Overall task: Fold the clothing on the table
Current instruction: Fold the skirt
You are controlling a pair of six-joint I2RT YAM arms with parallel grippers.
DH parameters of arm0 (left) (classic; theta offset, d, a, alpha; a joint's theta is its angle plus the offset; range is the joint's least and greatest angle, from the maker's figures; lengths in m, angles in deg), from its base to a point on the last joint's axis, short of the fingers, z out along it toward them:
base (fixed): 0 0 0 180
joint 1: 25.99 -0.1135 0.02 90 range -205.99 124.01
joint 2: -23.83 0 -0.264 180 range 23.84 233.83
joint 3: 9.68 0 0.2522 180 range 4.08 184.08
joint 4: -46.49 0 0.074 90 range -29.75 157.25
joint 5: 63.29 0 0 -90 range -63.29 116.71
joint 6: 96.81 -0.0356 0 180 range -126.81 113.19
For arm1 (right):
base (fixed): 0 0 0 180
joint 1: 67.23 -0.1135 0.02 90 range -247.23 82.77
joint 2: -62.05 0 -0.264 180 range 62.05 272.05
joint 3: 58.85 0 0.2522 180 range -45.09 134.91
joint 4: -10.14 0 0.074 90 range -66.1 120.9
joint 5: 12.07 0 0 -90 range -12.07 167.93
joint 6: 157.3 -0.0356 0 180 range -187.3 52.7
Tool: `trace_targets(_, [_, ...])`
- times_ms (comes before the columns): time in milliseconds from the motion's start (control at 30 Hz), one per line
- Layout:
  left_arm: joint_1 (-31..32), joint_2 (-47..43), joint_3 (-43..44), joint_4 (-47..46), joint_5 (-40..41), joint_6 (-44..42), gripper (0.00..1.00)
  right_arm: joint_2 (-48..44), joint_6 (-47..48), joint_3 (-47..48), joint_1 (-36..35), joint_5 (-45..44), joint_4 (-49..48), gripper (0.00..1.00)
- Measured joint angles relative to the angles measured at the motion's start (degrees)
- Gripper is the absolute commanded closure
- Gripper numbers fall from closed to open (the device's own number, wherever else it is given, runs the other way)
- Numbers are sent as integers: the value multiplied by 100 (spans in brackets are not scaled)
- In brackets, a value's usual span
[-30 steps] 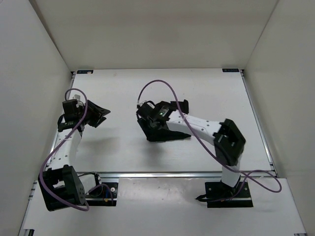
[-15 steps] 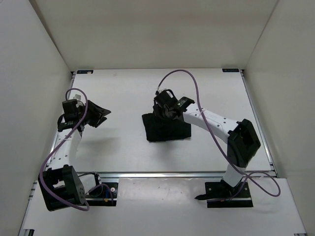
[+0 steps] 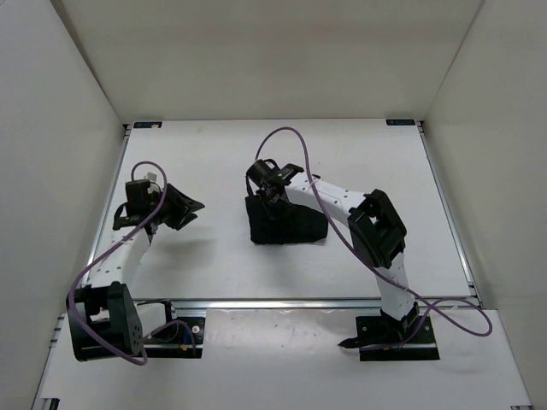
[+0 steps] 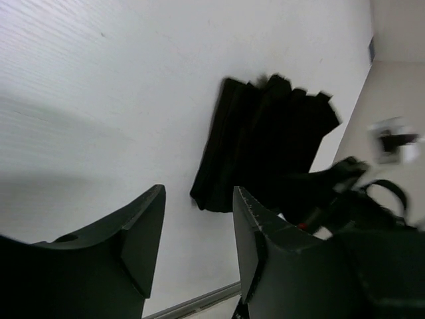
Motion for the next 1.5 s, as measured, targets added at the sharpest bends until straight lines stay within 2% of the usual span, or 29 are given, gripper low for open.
trace_targets(167, [1016,509,-354,-428,149,184,49,-249,-11,295,-199,153,-13,100])
trace_targets(300, [1812,1263,-275,-581,328,297,47,-328,-26,299,-203,243,-24,99])
trace_targets(433, [2079,1974,63,-627,490,321,46,-328,-28,223,-192,271,-24,100])
trace_targets(600, [2094,2378,400,-741,688,313,47,-354,-26,63,-175,297,-57,100])
trace_targets(633, [2111,2503,483,-745,710,306,54,-363,-26,35,-142,315,-70,100])
trace_targets(667, [2153,2656,555,-780,723,310,70,-376,-24,4,-136,332,-70,100])
trace_targets(700, [2212,2806,597,-848,728,343,97,-385,-24,0,-127,352,-57,100])
trace_targets(733, [2284,2951,608,-929,732,382,100,-396,-22,0,-118,369,-59,100])
trace_targets(967, [2726,3250,599,-1478,549,660,100,-505,-9,330,-114,710,4,100])
trace_targets(1100, [2741,3261,584,-1539,529,758,100,-514,-76,540,-175,1099,-157,100])
trace_targets(1267, [2645,3259,503,-1644,437,791,100,-514,-179,367,-319,1493,-358,99])
trace_targets(1333, [2579,3241,426,-1735,367,807,90,-514,-190,125,-350,1617,-505,100])
trace_targets(1400, [2505,3204,334,-1792,293,837,86,-492,-195,-146,-350,1720,-601,100])
trace_targets(1467, [2411,3121,219,-1808,229,846,77,-426,-197,-354,-348,1768,-656,100])
trace_targets(1500, [2358,3060,155,-1788,188,863,70,-382,-203,-442,-343,1773,-702,100])
